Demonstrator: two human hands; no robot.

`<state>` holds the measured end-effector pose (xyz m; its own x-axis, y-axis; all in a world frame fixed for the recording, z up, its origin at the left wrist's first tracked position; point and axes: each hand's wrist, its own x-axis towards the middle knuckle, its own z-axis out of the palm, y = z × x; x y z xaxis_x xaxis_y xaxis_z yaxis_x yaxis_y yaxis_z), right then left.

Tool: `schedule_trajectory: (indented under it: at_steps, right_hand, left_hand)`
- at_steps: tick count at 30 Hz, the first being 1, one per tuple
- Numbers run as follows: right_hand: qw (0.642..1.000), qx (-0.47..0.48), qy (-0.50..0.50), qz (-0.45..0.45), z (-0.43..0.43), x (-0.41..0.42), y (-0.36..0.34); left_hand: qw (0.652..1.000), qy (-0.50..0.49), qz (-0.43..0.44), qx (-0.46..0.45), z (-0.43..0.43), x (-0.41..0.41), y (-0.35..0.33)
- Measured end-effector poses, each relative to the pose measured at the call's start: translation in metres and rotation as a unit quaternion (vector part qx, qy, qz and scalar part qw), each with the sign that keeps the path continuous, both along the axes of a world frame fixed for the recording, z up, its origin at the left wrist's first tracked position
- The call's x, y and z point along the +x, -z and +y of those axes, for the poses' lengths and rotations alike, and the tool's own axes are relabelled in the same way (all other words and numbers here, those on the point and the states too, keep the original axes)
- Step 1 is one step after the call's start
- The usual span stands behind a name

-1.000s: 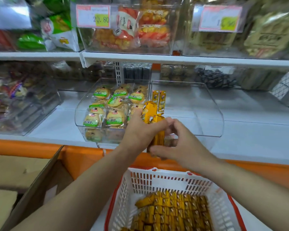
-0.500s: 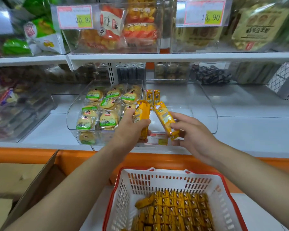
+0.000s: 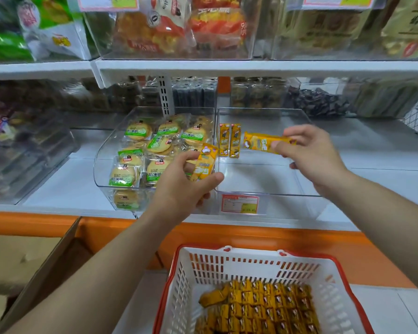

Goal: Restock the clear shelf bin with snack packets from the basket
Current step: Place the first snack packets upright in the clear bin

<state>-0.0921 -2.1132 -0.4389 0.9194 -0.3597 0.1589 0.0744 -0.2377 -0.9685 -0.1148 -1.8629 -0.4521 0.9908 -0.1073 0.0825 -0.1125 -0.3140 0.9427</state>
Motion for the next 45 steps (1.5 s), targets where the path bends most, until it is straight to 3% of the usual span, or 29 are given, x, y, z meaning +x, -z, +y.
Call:
schedule_trajectory:
  at_steps: [4,7,9,16,25,28,33,36,39,41,45]
  right_hand:
    - [0.981,-0.192,-0.010,0.009,-0.010,0.053,0.005]
    - [0.932,-0.357,-0.034,0.056,-0.014,0.090,0.008]
    - [0.906,-0.417,-0.042,0.068,-0.016,0.111,0.011]
    - [0.903,-0.421,-0.035,0.075,-0.012,0.153,0.023]
    - [0.900,-0.426,-0.033,0.088,-0.002,0.180,0.040]
    - [0.908,-0.412,-0.004,0.073,-0.001,0.180,0.039]
    - [0.891,-0.449,-0.002,0.066,-0.002,0.145,0.022]
    - [0.924,-0.380,-0.026,0.016,0.000,0.090,0.001]
    - [0.969,-0.213,-0.124,0.016,0.009,0.019,-0.013]
    - [0.977,-0.113,-0.176,0.039,0.016,-0.023,-0.012]
    - [0.980,0.033,-0.185,0.068,0.033,-0.068,-0.004]
  left_hand:
    - [1.000,0.001,-0.009,0.009,0.003,0.006,0.008]
    - [0.999,0.004,0.010,-0.039,0.006,0.011,0.012]
    - [0.998,-0.002,0.026,-0.063,0.008,0.014,0.013]
    - [0.999,0.001,-0.013,-0.035,0.007,0.022,0.026]
    - [0.999,-0.004,-0.001,-0.051,0.010,0.029,0.035]
    - [0.999,-0.006,0.001,-0.047,0.009,0.028,0.033]
    - [0.999,0.000,0.004,-0.047,0.006,0.022,0.023]
    - [0.997,0.045,0.005,-0.062,0.006,0.014,0.018]
    - [0.993,0.087,0.005,-0.078,0.004,0.002,0.010]
    - [0.989,0.096,0.031,-0.107,-0.003,-0.007,0.006]
    - [0.981,0.118,0.082,-0.134,-0.021,-0.026,0.000]
